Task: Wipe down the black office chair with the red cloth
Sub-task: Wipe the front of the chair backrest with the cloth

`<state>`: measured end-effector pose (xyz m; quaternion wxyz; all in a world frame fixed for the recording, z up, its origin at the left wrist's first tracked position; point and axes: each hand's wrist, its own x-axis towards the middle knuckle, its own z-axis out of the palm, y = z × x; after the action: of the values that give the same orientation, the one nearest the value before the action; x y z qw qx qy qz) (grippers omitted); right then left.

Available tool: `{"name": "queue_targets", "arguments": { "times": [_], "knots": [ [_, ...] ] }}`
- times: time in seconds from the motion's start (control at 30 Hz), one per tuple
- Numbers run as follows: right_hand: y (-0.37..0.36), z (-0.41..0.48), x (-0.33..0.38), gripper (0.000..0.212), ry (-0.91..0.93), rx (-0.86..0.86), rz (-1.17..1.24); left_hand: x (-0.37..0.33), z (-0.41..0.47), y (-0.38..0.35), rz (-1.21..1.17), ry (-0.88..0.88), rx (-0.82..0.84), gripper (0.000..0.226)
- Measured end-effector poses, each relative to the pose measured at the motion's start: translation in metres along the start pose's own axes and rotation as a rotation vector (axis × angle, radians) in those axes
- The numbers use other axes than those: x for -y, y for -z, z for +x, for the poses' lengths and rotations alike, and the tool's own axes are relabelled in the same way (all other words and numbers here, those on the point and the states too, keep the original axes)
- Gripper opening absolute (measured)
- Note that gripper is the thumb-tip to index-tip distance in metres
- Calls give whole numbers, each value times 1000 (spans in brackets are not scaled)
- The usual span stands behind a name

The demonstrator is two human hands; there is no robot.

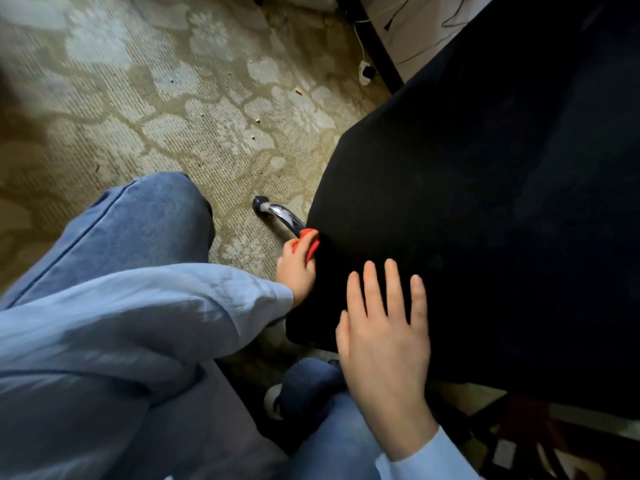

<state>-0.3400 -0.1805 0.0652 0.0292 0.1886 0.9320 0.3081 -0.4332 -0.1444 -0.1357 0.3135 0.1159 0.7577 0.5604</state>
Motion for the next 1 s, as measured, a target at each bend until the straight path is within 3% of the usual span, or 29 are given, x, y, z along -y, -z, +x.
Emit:
{"name": "queue_targets", "arguments": {
  "times": [0.1,0.27,0.37,0.47,0.5,0.77,1.0],
  "knots": [
    [-3,-19,-6,60,34,133,-82,6,6,-7,-112,172,-10,51],
    [-3,-36,-21,72,145,195,-158,1,-6,-9,-177,259,18,52],
    [-8,-41,-30,71,213,176,-184,-26,-32,-4,-230,96,60,54],
    [-10,-44,-36,46,286,94,-239,-53,-60,2,-223,-154,83,57],
    [-11,-45,-37,37,309,61,-238,-59,-68,5,-260,-187,85,58],
    [-13,-36,-39,36,401,-81,-337,-54,-76,15,-181,-312,74,61],
    [-20,-5,-38,28,522,-290,-462,-22,-51,18,-149,65,-7,50]
  ]
}}
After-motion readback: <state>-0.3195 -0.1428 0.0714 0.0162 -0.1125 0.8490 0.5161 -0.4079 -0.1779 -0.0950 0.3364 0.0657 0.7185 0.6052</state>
